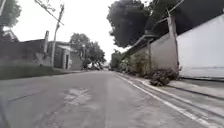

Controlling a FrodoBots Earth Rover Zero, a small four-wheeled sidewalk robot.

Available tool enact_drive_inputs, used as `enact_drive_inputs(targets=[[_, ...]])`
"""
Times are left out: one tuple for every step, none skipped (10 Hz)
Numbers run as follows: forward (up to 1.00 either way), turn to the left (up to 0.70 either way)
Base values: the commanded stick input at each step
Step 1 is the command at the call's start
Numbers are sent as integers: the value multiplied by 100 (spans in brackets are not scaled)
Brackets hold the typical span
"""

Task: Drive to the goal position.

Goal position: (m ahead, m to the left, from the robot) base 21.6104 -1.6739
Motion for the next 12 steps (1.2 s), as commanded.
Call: enact_drive_inputs(targets=[[99, 0], [100, 0], [100, 0], [100, -12], [100, -24], [100, -33], [100, -22], [100, 0], [100, 0], [100, 0], [100, -2], [100, -3]])
